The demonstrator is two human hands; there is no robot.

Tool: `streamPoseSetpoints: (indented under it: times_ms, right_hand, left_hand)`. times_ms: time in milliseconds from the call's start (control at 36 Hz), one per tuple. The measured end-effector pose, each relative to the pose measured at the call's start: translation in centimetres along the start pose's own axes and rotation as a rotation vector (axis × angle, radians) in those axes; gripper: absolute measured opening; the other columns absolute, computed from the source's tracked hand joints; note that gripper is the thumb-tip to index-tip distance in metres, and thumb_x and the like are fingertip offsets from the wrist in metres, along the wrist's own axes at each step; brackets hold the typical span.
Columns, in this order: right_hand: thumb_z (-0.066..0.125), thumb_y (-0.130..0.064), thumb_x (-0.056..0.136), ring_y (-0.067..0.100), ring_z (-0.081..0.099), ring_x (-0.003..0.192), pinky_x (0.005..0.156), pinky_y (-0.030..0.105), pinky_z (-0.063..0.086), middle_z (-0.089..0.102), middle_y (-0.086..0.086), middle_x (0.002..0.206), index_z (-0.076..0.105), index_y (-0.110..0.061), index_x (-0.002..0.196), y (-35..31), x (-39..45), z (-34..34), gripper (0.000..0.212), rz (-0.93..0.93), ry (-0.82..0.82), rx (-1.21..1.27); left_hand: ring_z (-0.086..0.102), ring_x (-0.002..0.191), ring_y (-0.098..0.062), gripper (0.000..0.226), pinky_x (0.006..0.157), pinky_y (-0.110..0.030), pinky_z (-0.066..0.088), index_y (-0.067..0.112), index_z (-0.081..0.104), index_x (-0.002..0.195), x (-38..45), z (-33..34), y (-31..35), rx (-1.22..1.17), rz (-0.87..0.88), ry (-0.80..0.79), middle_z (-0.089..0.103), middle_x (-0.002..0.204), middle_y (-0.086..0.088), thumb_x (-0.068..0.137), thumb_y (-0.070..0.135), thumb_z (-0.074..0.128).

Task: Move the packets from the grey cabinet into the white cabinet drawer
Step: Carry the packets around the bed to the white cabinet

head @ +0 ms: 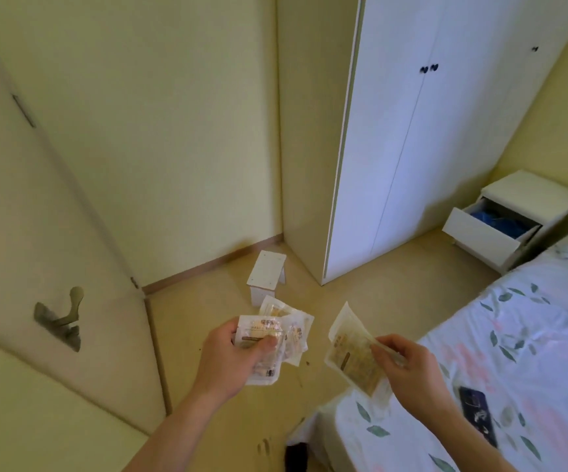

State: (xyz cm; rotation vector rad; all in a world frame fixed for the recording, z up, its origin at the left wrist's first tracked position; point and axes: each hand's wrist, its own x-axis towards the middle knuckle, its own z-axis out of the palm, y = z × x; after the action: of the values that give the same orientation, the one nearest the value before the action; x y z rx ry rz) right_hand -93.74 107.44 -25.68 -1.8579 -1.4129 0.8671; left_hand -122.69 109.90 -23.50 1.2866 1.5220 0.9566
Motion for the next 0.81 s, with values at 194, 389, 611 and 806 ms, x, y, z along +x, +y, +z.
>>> streamPoseSetpoints:
  times_ms: [194, 389, 611, 806]
  right_hand:
    - [0.064, -0.034, 0.095, 0.000, 0.067, 0.072, 0.066, 0.023, 0.053, 0.072, -0.023, 0.078, 0.072, -0.038, 0.086, -0.9, 10.2, 2.6, 0.013, 0.061, 0.032, 0.072]
    - [0.066, -0.026, 0.095, -0.007, 0.064, 0.072, 0.061, 0.015, 0.042, 0.072, -0.022, 0.074, 0.073, -0.031, 0.082, -2.9, 20.4, 3.2, 0.015, 0.131, 0.046, 0.194]
    - [0.065, -0.027, 0.096, -0.005, 0.065, 0.072, 0.063, 0.021, 0.045, 0.071, -0.025, 0.078, 0.073, -0.032, 0.084, -5.4, 32.4, 0.4, 0.015, 0.114, 0.134, 0.190]
    - [0.066, -0.029, 0.096, -0.008, 0.064, 0.074, 0.064, 0.021, 0.046, 0.070, -0.027, 0.078, 0.073, -0.033, 0.083, -4.6, 40.4, -2.3, 0.015, 0.183, 0.289, 0.169]
  left_hand:
    - [0.076, 0.082, -0.009, 0.021, 0.066, -0.027, 0.061, 0.022, 0.075, 0.099, 11.6, 0.0, 1.3, 0.046, -0.002, -0.047, 0.079, 0.092, 0.009, 0.080, 0.022, 0.085]
    - [0.076, 0.078, -0.009, 0.020, 0.060, -0.021, 0.058, 0.021, 0.075, 0.098, 22.2, 0.5, 4.4, 0.081, -0.024, -0.083, 0.079, 0.090, 0.008, 0.081, 0.017, 0.084]
    - [0.075, 0.076, -0.008, 0.014, 0.057, -0.020, 0.056, 0.021, 0.076, 0.094, 34.8, 3.6, 8.0, 0.084, 0.002, -0.126, 0.079, 0.087, 0.009, 0.082, 0.019, 0.083]
    - [0.075, 0.079, -0.008, 0.017, 0.063, -0.026, 0.060, 0.021, 0.076, 0.096, 46.5, 8.9, 10.3, 0.114, -0.002, -0.277, 0.079, 0.091, 0.007, 0.081, 0.021, 0.084]
